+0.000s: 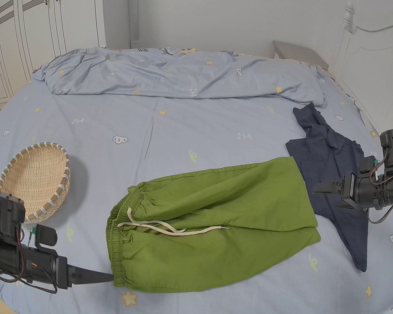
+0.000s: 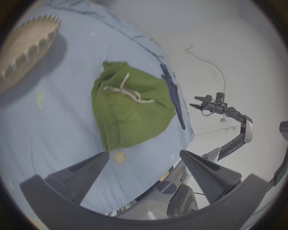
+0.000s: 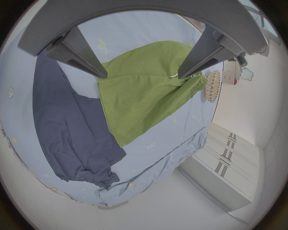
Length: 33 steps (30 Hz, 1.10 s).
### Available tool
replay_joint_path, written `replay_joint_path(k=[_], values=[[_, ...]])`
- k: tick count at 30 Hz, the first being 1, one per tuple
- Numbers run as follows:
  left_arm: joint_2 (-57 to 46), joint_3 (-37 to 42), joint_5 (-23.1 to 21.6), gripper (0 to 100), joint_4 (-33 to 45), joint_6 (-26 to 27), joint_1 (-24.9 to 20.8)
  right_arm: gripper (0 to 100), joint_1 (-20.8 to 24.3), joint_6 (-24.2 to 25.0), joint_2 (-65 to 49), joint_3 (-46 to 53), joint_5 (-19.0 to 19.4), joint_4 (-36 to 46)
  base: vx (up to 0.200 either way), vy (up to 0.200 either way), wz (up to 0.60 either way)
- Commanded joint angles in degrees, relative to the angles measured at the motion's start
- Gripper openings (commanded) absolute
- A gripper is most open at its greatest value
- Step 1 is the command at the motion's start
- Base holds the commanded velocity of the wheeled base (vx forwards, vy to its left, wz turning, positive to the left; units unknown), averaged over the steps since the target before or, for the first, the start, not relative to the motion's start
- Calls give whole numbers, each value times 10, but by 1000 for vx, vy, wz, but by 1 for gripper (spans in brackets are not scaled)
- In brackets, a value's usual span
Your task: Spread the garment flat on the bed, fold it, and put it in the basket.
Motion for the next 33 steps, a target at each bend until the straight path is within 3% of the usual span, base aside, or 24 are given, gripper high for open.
replay_joint_path(k=[1,10,20,33], values=[[62,27,-6,100,-10,-1,-4,100,-11,-4,-23,15,5,-5,0,0,0],[184,19,-3,100,-83,-8,-51,100,-9,-4,-22,16,4,-5,0,0,0],[273,5,1,100,-148,-9,-56,100,-9,-4,-21,17,5,-5,0,0,0],[282,-30,2,100,-160,-15,-40,100,-8,-4,-22,17,4,-4,0,0,0]])
